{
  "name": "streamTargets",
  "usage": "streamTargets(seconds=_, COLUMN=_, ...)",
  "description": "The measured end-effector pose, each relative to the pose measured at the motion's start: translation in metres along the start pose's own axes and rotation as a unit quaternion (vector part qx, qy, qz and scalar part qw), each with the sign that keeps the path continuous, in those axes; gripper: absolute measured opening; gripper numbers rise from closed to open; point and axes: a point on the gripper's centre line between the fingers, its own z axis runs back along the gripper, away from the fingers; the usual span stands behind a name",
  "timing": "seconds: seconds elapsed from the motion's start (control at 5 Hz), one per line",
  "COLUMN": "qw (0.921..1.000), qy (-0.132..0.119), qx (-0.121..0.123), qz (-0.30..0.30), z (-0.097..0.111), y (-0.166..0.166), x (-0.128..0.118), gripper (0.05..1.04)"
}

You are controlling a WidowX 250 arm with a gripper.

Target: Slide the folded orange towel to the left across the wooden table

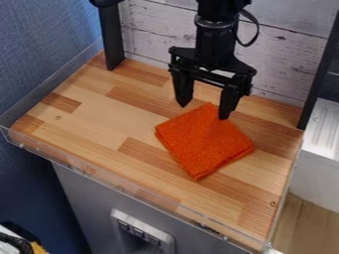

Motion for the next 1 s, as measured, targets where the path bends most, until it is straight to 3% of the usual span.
streamTargets(seconds=0.2, qw=0.9999, qy=-0.016, qx=0.001, qz=0.001, z=0.000, y=-0.006, x=0.004, gripper=0.959)
streamTargets(seconds=0.4, qw=0.9997, qy=-0.026, qx=-0.001, qz=0.001, z=-0.001, y=-0.010, x=0.006, gripper=0.678)
streamTargets(seconds=0.6, qw=0.9998, qy=-0.021, qx=0.000, qz=-0.002, z=-0.012, y=-0.010, x=0.009, gripper=0.374)
streamTargets(seconds=0.8, qw=0.9999, qy=-0.015, qx=-0.001, qz=-0.003, z=-0.025, y=-0.011, x=0.008, gripper=0.157)
streamTargets(seconds=1.0, qw=1.0000, qy=-0.003, qx=-0.001, qz=-0.004, z=-0.042, y=-0.011, x=0.006, gripper=0.064)
